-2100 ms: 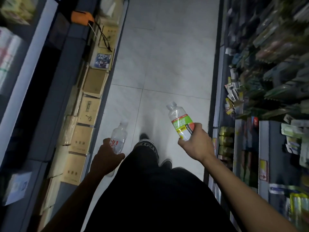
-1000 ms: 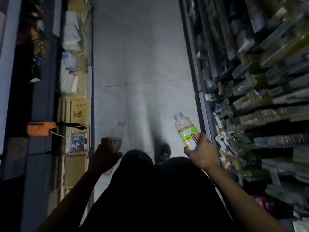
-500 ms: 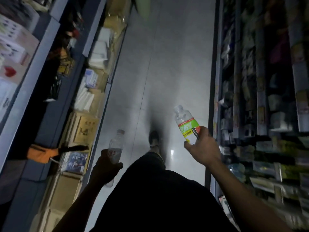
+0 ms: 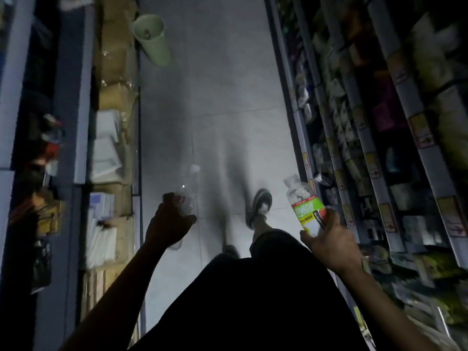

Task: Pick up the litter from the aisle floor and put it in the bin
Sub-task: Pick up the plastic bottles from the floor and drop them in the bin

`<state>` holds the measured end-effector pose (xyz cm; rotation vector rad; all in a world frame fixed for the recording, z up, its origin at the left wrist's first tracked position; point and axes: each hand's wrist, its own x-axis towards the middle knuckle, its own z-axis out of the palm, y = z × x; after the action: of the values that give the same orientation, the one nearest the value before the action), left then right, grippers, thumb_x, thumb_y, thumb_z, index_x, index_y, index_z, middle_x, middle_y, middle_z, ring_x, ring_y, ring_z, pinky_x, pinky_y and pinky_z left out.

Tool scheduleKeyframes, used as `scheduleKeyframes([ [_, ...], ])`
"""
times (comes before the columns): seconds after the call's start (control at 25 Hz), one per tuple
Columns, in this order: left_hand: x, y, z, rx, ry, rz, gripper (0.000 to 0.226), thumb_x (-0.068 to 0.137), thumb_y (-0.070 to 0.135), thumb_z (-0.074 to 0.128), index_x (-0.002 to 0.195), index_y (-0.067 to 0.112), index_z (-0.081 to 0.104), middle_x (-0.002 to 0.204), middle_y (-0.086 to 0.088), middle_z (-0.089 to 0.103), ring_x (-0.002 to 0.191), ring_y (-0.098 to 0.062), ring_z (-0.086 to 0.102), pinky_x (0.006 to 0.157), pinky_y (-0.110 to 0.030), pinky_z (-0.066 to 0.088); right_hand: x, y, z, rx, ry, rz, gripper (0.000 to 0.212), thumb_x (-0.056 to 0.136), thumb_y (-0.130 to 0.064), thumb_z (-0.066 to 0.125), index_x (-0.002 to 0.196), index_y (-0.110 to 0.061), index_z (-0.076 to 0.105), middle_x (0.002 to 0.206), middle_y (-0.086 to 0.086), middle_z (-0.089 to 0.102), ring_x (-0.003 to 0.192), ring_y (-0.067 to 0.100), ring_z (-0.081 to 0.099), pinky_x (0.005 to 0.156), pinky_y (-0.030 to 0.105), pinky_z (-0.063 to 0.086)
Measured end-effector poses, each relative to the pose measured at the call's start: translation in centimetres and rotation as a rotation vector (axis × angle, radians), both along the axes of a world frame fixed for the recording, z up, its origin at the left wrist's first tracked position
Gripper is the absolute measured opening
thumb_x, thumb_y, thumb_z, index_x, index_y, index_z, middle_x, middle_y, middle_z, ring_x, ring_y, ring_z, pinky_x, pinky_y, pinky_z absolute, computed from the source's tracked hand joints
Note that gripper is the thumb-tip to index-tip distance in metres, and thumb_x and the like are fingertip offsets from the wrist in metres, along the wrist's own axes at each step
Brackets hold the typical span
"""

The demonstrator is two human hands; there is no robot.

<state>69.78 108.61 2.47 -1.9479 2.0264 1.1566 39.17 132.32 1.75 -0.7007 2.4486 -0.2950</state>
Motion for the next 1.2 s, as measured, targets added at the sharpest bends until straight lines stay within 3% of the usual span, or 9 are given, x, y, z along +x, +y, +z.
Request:
scheduleKeyframes([
  [0.28,-10.2,-13.7,-1.1,0.084,-0.055,0.064,0.085,0.071,0.032,0.083,0.137,0.013,0.034,0.119,-0.011,0.06,0.101,-0.031,0.059,0.086,-0.046,0.052,-11.7,-16.6,-1.8,-0.019,-0.072,-0.027,0.077,0.07,-0.054,0.079,0.131,-0.025,0.04,0.114,0.011,0.07,0.099,0.037,0.069,0.08,0.041,0.052],
  [0.48,-13.4,-20.2,-1.3,0.139,-0.091,0.201,0.083,0.074,0.029,0.084,0.138,0.007,0.036,0.104,-0.005,0.054,0.088,-0.024,0.054,0.074,-0.035,0.041,-18.0,-31.7,-1.4,-0.127,-0.007,0.168,0.072,0.066,-0.047,0.084,0.125,-0.022,0.048,0.112,0.007,0.067,0.097,0.035,0.067,0.078,0.039,0.054],
  [0.6,-14.3,-24.0,-1.2,0.131,-0.098,0.286,0.081,0.074,0.026,0.083,0.138,0.009,0.036,0.103,-0.002,0.053,0.089,-0.023,0.054,0.076,-0.035,0.042,-20.3,-41.2,-1.0,-0.156,-0.048,0.259,0.073,0.068,-0.05,0.081,0.126,-0.029,0.043,0.116,-0.002,0.062,0.099,0.028,0.063,0.082,0.039,0.054],
  [0.76,-15.4,-31.4,-1.9,0.169,-0.098,0.399,0.081,0.073,0.027,0.082,0.136,0.01,0.036,0.105,-0.003,0.052,0.091,-0.025,0.053,0.078,-0.036,0.042,-22.5,-53.3,-0.8,-0.167,-0.024,0.364,0.07,0.068,-0.051,0.079,0.124,-0.029,0.044,0.105,-0.01,0.053,0.09,0.02,0.056,0.075,0.035,0.046],
  [0.88,-16.4,-39.9,-2.4,0.177,-0.057,0.429,0.086,0.065,0.035,0.08,0.134,0.009,0.037,0.106,-0.005,0.053,0.093,-0.027,0.053,0.08,-0.039,0.045,-23.4,-61.2,-0.5,-0.157,-0.007,0.391,0.069,0.07,-0.049,0.081,0.124,-0.029,0.044,0.104,-0.011,0.049,0.091,0.019,0.054,0.074,0.034,0.047],
  [0.96,-17.6,-46.1,-2.1,0.18,-0.049,0.421,0.08,0.07,0.029,0.082,0.134,0.009,0.037,0.107,-0.005,0.053,0.092,-0.027,0.053,0.078,-0.038,0.043,-24.1,-65.4,-0.2,-0.116,-0.009,0.372,0.069,0.07,-0.049,0.08,0.125,-0.03,0.044,0.105,-0.01,0.05,0.094,0.021,0.057,0.075,0.035,0.045],
  [1.2,-23.6,-65.9,-1.1,0.078,-0.049,0.238,0.082,0.073,0.03,0.083,0.136,0.01,0.035,0.115,-0.011,0.059,0.091,-0.026,0.054,0.076,-0.037,0.044,-28.4,-75.5,-0.2,-0.101,-0.027,0.236,0.08,0.072,-0.051,0.084,0.136,-0.025,0.044,0.122,0.002,0.061,0.108,0.029,0.063,0.086,0.041,0.051],
])
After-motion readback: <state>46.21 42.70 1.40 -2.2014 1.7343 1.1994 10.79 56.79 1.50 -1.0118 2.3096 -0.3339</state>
